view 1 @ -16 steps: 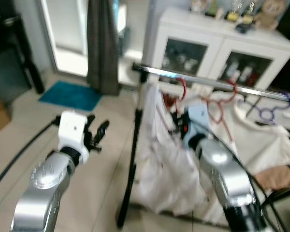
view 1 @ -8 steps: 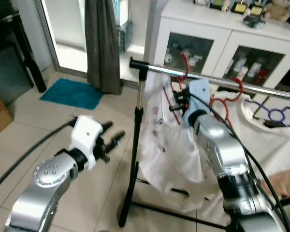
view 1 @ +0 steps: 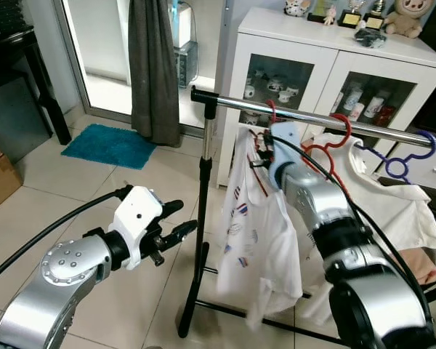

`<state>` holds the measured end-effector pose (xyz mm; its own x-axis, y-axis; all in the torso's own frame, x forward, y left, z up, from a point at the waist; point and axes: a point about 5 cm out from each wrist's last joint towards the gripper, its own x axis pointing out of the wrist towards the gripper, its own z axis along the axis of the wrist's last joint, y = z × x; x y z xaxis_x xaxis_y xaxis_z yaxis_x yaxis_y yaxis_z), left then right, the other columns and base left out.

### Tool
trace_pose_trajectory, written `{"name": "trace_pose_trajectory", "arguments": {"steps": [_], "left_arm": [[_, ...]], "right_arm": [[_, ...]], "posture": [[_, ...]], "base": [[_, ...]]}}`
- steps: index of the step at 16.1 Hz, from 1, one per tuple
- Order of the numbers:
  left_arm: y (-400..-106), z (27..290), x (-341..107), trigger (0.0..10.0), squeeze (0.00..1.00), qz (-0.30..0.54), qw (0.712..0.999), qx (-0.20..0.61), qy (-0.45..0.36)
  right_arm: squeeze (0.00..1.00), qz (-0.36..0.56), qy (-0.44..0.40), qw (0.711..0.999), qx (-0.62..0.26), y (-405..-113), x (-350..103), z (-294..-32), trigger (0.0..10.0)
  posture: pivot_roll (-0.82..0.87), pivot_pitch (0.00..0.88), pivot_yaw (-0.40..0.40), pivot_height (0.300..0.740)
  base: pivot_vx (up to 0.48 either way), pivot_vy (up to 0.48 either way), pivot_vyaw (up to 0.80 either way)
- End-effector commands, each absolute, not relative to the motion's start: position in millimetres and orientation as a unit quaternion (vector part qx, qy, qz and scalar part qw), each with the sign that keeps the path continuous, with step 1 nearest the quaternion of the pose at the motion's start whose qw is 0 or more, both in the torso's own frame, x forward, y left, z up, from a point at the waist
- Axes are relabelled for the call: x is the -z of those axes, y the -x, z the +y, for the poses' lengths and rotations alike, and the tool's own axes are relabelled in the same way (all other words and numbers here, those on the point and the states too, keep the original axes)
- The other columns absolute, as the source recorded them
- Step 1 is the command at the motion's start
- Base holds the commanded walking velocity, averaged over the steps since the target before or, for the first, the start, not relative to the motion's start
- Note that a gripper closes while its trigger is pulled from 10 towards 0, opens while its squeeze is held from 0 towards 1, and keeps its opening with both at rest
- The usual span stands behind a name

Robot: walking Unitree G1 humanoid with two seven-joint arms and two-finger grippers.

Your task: Hang hanger

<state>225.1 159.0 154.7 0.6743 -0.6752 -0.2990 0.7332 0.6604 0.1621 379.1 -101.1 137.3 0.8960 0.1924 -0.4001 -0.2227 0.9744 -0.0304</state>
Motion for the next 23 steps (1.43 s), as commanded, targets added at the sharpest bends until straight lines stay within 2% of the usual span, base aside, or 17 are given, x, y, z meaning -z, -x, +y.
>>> {"name": "trace_pose_trajectory", "arguments": {"steps": [1,8,11,14,15,16,17,18,19,21,23], "left_arm": [[-223,155,-156,10.0,0.00,0.108,0.900,0.399,-0.139],[-224,157,-154,10.0,0.00,0.112,0.901,0.394,-0.141],[-225,158,-153,10.0,0.00,0.111,0.904,0.388,-0.143],[-225,158,-153,10.0,0.00,0.111,0.904,0.386,-0.144],[-225,159,-153,10.0,0.00,0.112,0.905,0.384,-0.145],[-225,160,-153,10.0,0.00,0.112,0.905,0.382,-0.146],[-225,160,-153,10.0,0.00,0.112,0.906,0.380,-0.147],[-226,161,-153,10.0,0.00,0.111,0.907,0.379,-0.148],[-226,162,-154,10.0,0.00,0.109,0.909,0.375,-0.148],[-231,165,-155,10.0,0.00,0.100,0.919,0.353,-0.146],[-242,171,-159,10.0,0.00,0.075,0.952,0.277,-0.109]], "right_arm": [[0.00,0.227,0.039,0.967,-0.108,-378,-130,-102,10.0],[0.00,0.213,0.021,0.971,-0.111,-385,-133,-99,10.0],[0.28,0.201,0.015,0.974,-0.108,-388,-135,-100,10.0],[0.29,0.198,0.014,0.974,-0.105,-389,-135,-100,10.0],[0.68,0.196,0.013,0.975,-0.105,-389,-136,-99,10.0],[0.78,0.194,0.012,0.975,-0.105,-390,-137,-99,10.0],[0.93,0.190,0.012,0.976,-0.103,-391,-138,-99,10.0],[0.93,0.188,0.012,0.977,-0.102,-391,-139,-99,10.0],[1.00,0.181,0.013,0.978,-0.099,-392,-141,-100,10.0],[1.00,0.151,0.015,0.984,-0.098,-394,-152,-104,10.0],[1.00,0.097,0.030,0.986,-0.130,-390,-172,-109,10.0]], "posture": [[0.00,0.000,-0.087,0.740],[-0.01,0.000,-0.087,0.740],[-0.01,0.000,-0.087,0.740],[0.00,0.000,-0.086,0.740],[0.00,0.000,-0.087,0.740],[0.00,0.000,-0.088,0.740],[0.00,0.000,-0.088,0.740],[0.00,0.000,-0.088,0.740],[0.00,0.000,-0.088,0.740],[0.00,0.000,-0.087,0.740],[0.00,0.000,-0.086,0.740]], "base": [[0.000,0.000,0.00],[0.000,0.000,0.00],[0.000,0.000,0.00],[0.000,0.000,0.00],[0.000,0.000,0.00],[0.000,0.000,0.00],[0.000,0.000,0.00],[0.000,0.000,0.00],[0.000,0.000,0.00],[0.000,0.000,0.00],[0.000,0.000,0.00]]}}
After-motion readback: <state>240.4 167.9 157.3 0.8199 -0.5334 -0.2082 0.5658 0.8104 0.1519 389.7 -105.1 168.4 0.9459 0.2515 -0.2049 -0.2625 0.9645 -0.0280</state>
